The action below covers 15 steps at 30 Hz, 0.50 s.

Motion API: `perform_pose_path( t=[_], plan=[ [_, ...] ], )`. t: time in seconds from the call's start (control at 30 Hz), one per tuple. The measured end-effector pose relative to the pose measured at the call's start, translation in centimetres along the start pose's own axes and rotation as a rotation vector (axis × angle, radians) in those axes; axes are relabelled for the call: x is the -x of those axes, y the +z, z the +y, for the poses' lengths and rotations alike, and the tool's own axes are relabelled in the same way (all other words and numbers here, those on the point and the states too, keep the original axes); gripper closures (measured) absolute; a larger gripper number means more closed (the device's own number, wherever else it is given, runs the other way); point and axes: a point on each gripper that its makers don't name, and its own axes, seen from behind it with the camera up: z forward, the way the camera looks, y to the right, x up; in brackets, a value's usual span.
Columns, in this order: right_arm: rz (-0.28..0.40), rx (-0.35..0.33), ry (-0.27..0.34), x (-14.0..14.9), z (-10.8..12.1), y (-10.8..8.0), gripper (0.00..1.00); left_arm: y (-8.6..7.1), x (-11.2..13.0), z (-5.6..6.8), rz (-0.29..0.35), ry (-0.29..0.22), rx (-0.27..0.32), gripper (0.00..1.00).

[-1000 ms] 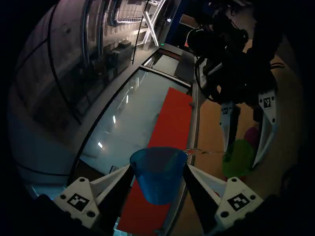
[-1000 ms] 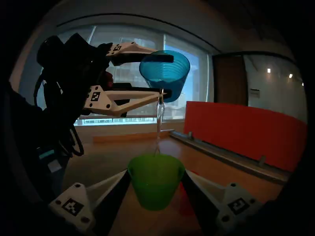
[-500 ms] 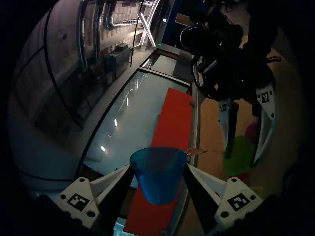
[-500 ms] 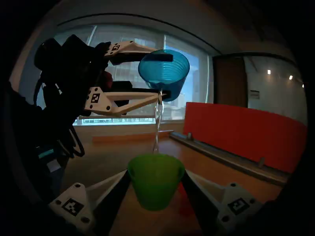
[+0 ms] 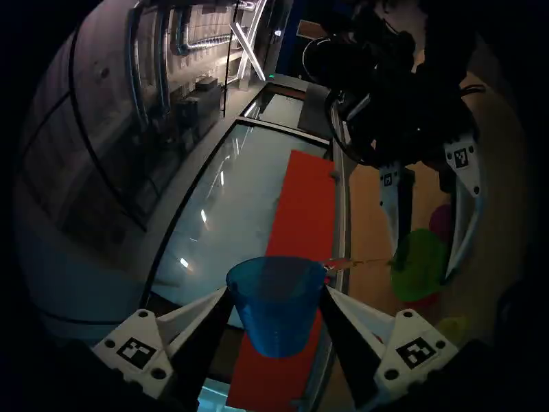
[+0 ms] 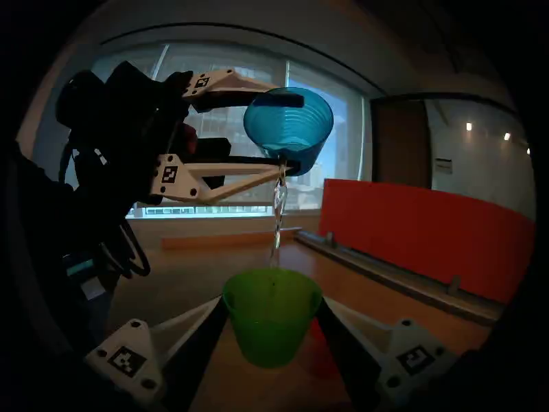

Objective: Pour water

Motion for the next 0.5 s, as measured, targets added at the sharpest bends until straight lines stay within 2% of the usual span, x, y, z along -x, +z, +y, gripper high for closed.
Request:
perform_pose_path(
  t=[0.5],
  plan=[
    [0.010, 0.004, 0.006, -0.05, 0.08, -0.07, 0.09, -0.01, -0.26, 0.07, 0.005, 0.040, 0.007, 0.15]
  ],
)
